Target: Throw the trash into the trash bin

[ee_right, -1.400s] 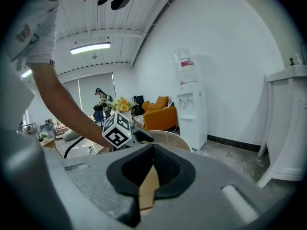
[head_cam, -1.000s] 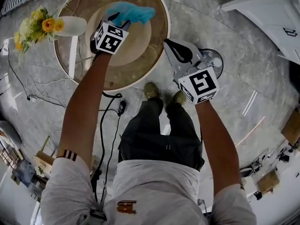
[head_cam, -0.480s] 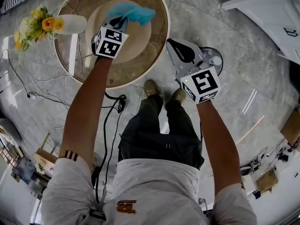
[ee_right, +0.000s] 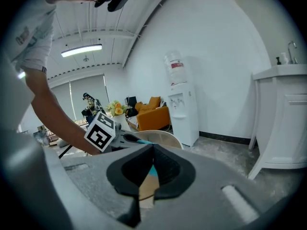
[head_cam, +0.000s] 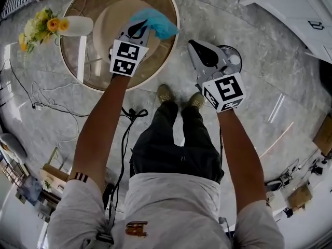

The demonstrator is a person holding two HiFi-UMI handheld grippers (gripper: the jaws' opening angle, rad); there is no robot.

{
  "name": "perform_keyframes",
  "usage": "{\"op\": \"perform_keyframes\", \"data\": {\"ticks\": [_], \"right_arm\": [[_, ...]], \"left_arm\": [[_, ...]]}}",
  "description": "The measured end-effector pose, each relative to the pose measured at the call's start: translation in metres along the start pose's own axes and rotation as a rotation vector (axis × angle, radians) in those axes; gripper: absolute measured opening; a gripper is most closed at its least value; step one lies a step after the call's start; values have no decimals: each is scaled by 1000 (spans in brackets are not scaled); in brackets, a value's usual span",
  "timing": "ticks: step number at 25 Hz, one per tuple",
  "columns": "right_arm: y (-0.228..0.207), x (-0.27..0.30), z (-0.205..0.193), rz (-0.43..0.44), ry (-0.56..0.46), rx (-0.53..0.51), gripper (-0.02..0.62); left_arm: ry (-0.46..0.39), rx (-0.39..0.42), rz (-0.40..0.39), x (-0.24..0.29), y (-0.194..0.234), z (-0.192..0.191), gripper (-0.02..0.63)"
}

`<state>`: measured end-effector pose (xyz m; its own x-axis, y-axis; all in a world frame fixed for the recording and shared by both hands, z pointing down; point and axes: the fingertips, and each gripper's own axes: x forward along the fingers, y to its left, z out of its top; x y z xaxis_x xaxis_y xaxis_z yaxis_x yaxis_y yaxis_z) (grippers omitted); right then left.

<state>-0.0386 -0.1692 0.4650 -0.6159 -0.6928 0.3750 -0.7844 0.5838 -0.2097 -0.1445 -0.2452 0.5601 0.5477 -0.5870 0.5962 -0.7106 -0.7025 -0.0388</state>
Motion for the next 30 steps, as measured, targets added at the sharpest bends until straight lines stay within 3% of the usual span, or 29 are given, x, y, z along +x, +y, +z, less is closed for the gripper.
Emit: {"op": "perform_keyframes", "data": {"ticks": [14, 21, 30], "right_arm": [[-83, -136, -38, -207, -17, 73, 2], [-132, -197, -76, -304, 4, 100, 2], [-154, -230, -107, -328, -8, 103, 2]], "left_arm": [[-70, 45, -253, 39, -209, 65, 5], [12, 76, -360, 79, -302, 50, 5], [108, 202, -480, 112, -386, 18, 5]]}}
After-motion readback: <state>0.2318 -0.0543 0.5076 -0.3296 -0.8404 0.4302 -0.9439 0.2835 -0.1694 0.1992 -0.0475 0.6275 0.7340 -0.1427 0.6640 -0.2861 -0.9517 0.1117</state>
